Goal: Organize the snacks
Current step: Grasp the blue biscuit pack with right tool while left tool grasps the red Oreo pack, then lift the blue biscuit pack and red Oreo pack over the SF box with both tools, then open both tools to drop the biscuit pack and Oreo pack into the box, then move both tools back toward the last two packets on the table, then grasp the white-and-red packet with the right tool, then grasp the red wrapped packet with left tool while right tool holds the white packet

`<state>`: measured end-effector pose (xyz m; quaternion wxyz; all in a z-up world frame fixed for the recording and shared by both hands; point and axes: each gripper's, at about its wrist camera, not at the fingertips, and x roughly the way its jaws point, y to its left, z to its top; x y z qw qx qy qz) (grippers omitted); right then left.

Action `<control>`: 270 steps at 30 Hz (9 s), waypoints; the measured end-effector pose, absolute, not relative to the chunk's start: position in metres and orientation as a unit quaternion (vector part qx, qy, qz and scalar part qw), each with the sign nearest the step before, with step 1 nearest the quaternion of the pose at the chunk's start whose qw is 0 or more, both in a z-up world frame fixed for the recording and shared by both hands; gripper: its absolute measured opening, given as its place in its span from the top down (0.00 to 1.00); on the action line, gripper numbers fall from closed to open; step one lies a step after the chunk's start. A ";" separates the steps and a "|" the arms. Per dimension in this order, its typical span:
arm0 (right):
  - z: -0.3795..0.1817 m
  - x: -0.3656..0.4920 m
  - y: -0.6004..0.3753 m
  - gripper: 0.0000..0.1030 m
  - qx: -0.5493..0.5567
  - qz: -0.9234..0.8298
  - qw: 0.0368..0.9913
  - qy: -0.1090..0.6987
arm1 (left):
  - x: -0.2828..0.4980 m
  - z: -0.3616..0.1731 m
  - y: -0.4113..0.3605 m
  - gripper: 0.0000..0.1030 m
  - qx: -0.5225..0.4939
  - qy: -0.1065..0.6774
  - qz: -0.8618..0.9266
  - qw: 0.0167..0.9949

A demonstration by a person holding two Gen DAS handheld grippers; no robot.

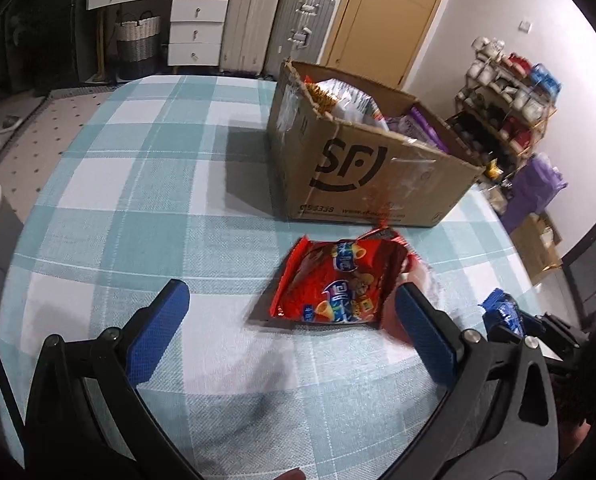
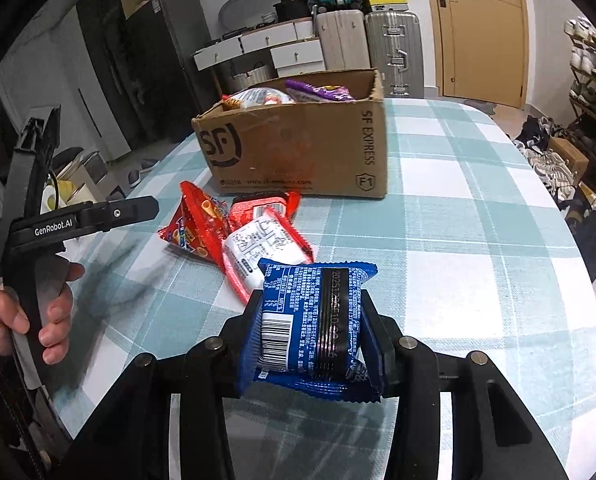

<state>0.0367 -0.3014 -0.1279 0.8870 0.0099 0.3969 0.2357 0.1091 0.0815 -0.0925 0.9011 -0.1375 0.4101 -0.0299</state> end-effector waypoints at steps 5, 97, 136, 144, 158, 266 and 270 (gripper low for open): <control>-0.127 0.033 -0.309 0.57 0.011 0.231 0.890 0.392 | 0.114 -0.097 0.081 0.01 -0.141 0.412 -0.038 0.899; 0.055 0.190 -0.259 0.57 0.036 0.338 0.892 0.300 | 0.238 0.093 0.025 0.56 -0.053 0.370 -0.102 0.922; -0.002 0.217 -0.270 0.26 -0.018 0.297 0.915 0.274 | 0.303 0.024 0.044 0.24 -0.049 0.406 -0.095 0.908; 0.027 0.156 -0.283 0.18 -0.025 0.293 0.928 0.228 | 0.253 0.047 0.052 0.21 -0.051 0.382 -0.069 0.920; 0.042 0.073 -0.287 0.12 -0.015 0.300 0.932 0.205 | 0.155 0.063 0.045 0.15 -0.048 0.353 -0.050 0.933; -0.138 0.043 -0.341 0.50 0.084 0.264 0.882 0.380 | 0.175 -0.117 -0.004 0.01 -0.093 0.469 -0.015 0.878; -0.138 0.041 -0.342 0.50 0.081 0.262 0.885 0.378 | 0.193 -0.119 -0.017 0.01 -0.080 0.479 -0.010 0.874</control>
